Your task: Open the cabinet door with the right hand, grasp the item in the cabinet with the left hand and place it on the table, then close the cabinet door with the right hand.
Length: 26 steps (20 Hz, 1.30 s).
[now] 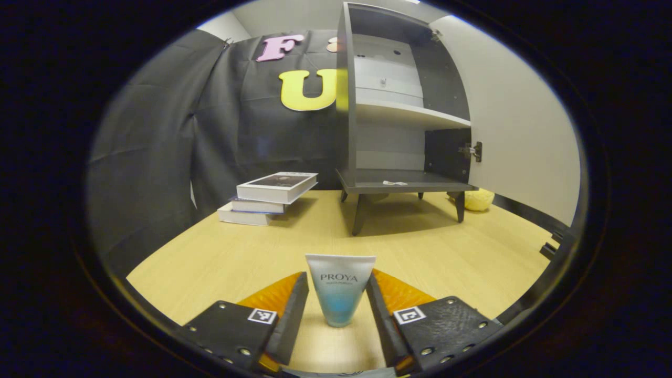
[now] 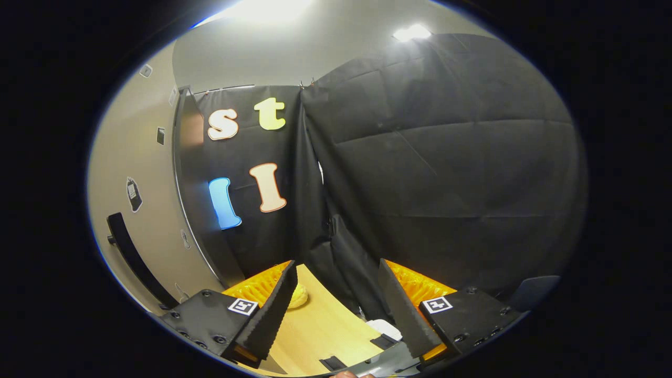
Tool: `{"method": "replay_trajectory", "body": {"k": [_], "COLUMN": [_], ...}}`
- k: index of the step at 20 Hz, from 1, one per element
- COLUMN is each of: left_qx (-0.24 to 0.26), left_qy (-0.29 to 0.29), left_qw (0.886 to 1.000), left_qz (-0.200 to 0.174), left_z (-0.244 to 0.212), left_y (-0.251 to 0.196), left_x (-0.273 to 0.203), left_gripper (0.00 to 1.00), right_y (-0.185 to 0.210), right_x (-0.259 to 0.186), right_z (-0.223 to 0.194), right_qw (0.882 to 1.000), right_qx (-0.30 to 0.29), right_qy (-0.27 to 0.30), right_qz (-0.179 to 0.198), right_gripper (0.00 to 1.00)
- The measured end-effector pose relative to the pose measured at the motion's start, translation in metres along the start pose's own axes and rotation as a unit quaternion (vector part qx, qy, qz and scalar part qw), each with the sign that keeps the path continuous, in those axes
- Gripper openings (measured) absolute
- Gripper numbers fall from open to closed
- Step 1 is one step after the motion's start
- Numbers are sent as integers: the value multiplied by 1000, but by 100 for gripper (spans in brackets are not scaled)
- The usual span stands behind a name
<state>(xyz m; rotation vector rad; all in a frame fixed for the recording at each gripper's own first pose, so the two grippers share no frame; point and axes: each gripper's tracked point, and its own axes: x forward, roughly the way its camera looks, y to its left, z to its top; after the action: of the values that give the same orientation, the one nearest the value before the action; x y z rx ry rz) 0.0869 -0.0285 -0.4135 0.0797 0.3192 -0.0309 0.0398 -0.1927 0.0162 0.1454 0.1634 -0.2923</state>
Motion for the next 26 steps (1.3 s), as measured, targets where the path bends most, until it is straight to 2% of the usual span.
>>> {"method": "replay_trajectory", "body": {"k": [1,2,5,6,8,13,15,16,18,21,26], "left_qx": [3,6,27,32,43,63,42,29,23,22,23], "left_qy": [-10,-21,-44,-55,-83,-140,-138,-139,-150,-167,-113], "left_qw": [1000,1000,998,998,995,988,989,988,986,983,987], "left_qz": [-2,-11,-24,-27,-23,27,43,52,68,67,113], "left_z": [8,17,50,67,105,195,215,224,253,289,284], "left_y": [1,-2,-7,-12,-14,-15,-23,-27,-39,-68,-86], "left_x": [-1,-4,-19,-29,-49,-96,-107,-113,-128,-150,-176], "left_gripper": [79,81,83,83,83,83,82,83,82,82,83], "right_y": [0,-3,-12,-14,-17,-21,-22,-23,-31,-14,25], "right_x": [0,-1,-5,-7,-4,18,23,23,27,27,23], "right_z": [-1,-1,-2,-2,-2,-31,-54,-59,-65,-70,-72], "right_qw": [1000,1000,1000,1000,1000,999,998,998,997,993,981], "right_qx": [2,5,3,1,-10,-21,-5,-11,-44,-71,-98], "right_qy": [3,2,7,7,4,26,59,64,61,69,61], "right_qz": [0,-4,-14,-15,-16,0,17,21,21,62,157], "right_gripper": [98,98,98,92,92,92,92,98,98,98,98]}}
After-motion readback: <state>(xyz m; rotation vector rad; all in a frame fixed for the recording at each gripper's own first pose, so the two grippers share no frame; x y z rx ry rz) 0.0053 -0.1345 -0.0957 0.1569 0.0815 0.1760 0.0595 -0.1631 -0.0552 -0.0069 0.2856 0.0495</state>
